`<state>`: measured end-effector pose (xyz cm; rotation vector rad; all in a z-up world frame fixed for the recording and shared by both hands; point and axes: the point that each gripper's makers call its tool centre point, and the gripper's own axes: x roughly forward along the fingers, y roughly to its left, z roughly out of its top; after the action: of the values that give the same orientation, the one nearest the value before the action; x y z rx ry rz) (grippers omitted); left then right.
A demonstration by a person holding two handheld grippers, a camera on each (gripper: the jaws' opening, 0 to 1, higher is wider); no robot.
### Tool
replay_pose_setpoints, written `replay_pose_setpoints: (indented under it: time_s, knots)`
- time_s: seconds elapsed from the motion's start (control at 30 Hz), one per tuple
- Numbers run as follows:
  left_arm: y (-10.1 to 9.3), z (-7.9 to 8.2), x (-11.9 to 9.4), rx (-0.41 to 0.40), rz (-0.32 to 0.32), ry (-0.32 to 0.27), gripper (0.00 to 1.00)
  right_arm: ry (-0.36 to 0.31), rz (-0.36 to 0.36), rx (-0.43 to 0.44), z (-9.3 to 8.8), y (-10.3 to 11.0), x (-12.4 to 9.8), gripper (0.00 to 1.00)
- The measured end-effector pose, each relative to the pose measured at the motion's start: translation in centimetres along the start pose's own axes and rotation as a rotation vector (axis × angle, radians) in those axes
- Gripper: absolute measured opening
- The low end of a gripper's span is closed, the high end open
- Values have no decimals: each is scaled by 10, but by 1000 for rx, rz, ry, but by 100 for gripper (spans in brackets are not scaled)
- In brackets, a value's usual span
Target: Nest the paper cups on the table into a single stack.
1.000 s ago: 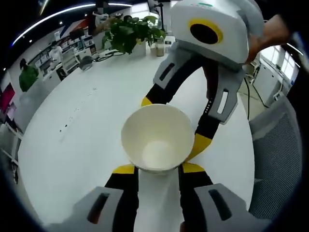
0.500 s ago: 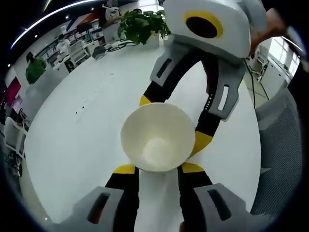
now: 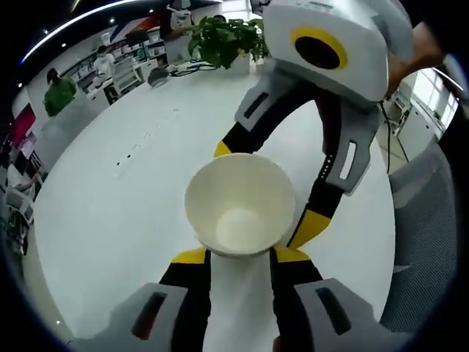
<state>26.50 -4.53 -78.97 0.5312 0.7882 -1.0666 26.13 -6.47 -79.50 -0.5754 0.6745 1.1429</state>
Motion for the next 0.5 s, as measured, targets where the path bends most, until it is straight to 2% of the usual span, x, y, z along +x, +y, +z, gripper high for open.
replay_pose_setpoints:
  time_s: [0.13,0.33,0.5]
  knots:
    - [0,-7,-3,-36,3,2,40,-16,-16,32,-1,1,-5,61]
    - [3,-8,-13,-134,41,-59,52,-53,-59,113,-7,-4,-13,69]
    - [-10,-13,-25,-196,73,-95,60,-64,-88,177,-15,-4,-25,74]
